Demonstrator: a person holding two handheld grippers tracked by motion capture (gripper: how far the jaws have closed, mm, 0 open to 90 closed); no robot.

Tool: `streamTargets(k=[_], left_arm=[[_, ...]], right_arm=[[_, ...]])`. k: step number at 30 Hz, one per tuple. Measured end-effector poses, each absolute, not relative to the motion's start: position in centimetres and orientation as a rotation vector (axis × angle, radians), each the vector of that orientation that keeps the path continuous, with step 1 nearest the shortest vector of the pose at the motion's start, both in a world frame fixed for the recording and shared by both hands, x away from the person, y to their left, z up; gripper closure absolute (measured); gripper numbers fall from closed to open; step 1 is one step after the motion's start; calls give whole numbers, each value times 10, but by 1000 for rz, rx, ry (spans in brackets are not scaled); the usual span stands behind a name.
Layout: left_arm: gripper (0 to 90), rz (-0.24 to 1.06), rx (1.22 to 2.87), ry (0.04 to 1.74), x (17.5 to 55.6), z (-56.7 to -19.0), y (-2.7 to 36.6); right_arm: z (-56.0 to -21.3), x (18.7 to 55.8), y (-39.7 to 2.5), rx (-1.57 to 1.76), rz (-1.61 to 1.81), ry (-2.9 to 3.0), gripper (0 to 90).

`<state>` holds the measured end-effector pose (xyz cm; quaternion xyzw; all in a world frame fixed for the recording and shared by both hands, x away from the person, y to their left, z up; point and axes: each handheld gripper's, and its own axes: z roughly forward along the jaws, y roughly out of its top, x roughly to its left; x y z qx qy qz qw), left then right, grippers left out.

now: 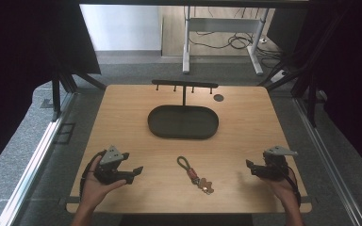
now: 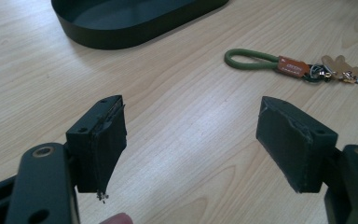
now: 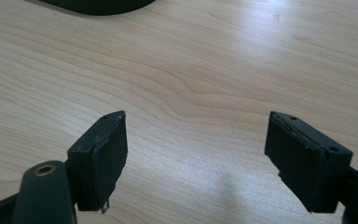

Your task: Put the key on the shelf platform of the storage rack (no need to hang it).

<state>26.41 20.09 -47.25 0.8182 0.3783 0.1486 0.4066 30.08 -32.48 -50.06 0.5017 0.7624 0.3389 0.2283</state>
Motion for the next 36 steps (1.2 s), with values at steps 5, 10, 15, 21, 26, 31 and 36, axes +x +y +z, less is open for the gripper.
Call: streamTargets(k=[5, 10, 15, 21, 26, 31, 36], left_arm=[[246, 377, 2066, 956, 264, -473, 201], [246, 378, 2066, 964, 264, -473, 202], [246, 383, 2062, 963, 263, -472, 203], [247, 384, 2049, 968, 261, -469, 206], [247, 385, 2035, 968, 260, -466, 209], [247, 382, 2041, 964, 259, -467, 206], [247, 364, 2061, 959, 261, -471, 199]], right_arm=[[-501, 300, -327, 1380, 946, 2108, 241], [-498, 299, -324, 1359, 945, 2109, 253], [-493, 298, -319, 1325, 963, 2119, 282], [-485, 300, -312, 1307, 968, 2160, 311], [-473, 302, -307, 1292, 937, 2218, 331], [-465, 305, -299, 1251, 883, 2295, 334], [-462, 308, -291, 1202, 844, 2344, 346]])
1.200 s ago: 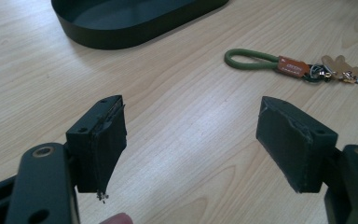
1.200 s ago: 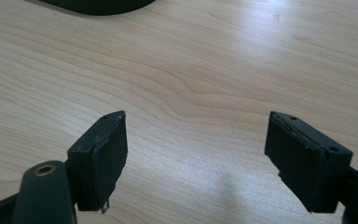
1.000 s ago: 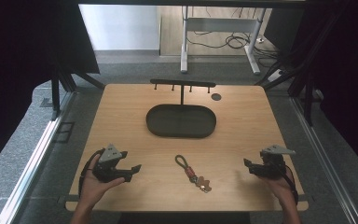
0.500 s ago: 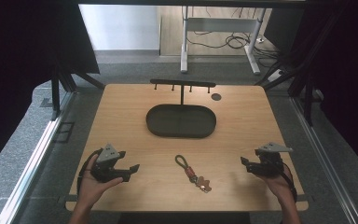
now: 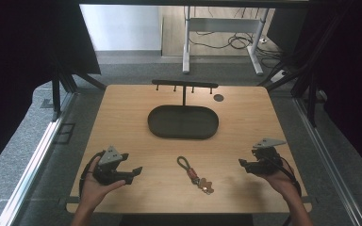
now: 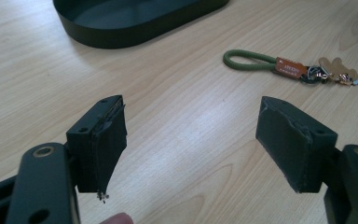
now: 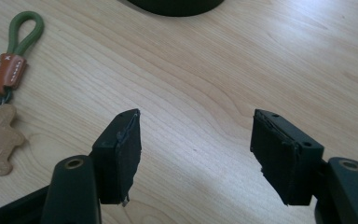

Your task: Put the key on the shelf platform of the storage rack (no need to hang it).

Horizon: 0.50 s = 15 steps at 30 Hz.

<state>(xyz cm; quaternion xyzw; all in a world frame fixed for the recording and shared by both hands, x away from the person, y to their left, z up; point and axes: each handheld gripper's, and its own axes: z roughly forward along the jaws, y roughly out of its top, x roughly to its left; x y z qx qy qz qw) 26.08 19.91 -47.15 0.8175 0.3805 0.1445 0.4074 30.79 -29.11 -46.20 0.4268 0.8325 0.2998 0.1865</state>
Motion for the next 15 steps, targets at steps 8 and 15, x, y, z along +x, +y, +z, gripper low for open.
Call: streamTargets(k=[8, 15], left_arm=[[248, 364, 2069, 949, 259, -471, 194], [248, 358, 2080, 942, 260, -473, 191]], right_arm=[[-451, 312, -274, 1139, 836, 2411, 360], [-445, 315, -258, 1084, 797, 2443, 364]])
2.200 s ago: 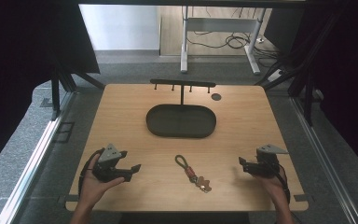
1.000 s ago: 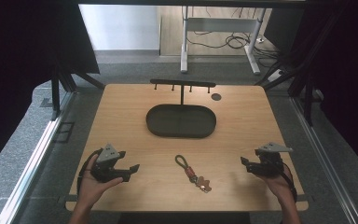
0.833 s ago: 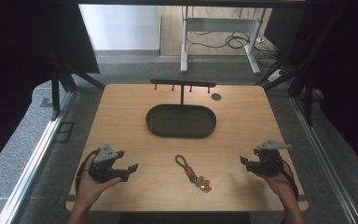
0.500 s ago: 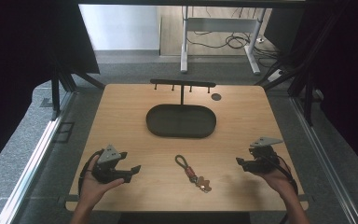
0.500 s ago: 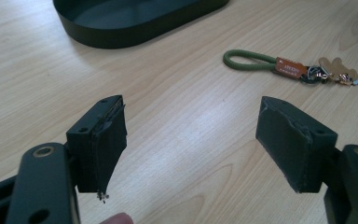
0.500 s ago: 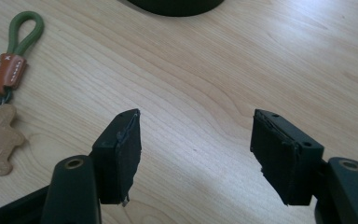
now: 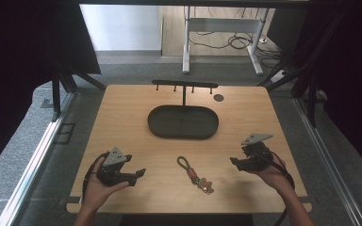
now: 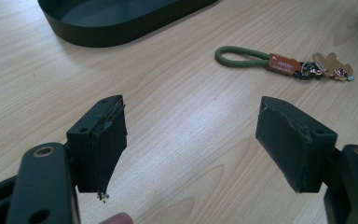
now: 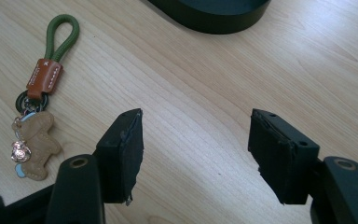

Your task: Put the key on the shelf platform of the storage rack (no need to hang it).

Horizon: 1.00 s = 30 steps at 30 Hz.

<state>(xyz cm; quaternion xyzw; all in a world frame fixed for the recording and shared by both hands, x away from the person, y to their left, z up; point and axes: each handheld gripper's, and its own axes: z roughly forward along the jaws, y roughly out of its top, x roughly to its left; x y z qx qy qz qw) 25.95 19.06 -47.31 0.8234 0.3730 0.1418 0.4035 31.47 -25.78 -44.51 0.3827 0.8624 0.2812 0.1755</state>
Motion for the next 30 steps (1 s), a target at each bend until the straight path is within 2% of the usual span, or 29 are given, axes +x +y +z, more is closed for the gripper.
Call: streamTargets(k=[13, 30], left_arm=[[248, 350, 2081, 931, 260, -473, 190], [248, 345, 2094, 923, 260, -475, 187]], right_arm=[[-448, 319, -230, 1030, 719, 2522, 370], [-462, 320, -194, 950, 676, 2653, 427]])
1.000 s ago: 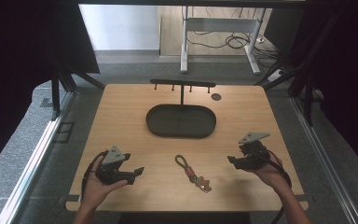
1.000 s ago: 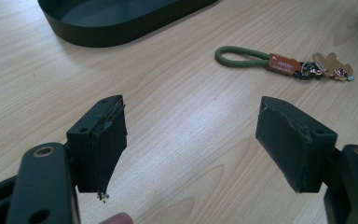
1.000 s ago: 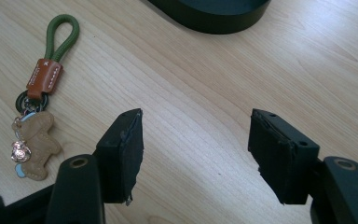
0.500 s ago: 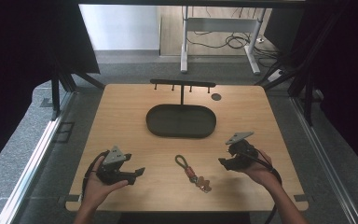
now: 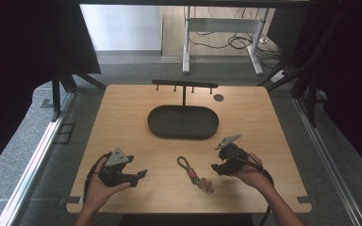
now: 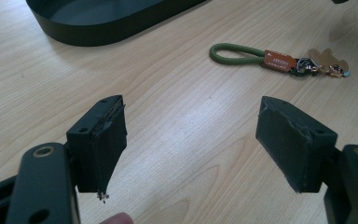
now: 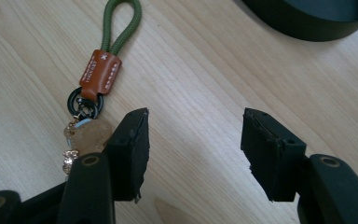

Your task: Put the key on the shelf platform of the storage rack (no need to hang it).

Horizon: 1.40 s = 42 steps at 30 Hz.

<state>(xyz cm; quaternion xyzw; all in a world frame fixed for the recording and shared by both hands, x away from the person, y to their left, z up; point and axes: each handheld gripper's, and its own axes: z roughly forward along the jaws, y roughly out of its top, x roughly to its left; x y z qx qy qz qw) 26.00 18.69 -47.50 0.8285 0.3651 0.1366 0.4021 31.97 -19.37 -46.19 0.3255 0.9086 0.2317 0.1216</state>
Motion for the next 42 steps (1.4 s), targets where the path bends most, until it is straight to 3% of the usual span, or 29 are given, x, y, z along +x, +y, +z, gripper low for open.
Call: streamTargets(k=[42], left_arm=[[248, 347, 2085, 918, 259, -474, 187]], right_arm=[[-488, 314, -132, 824, 610, 2824, 464]])
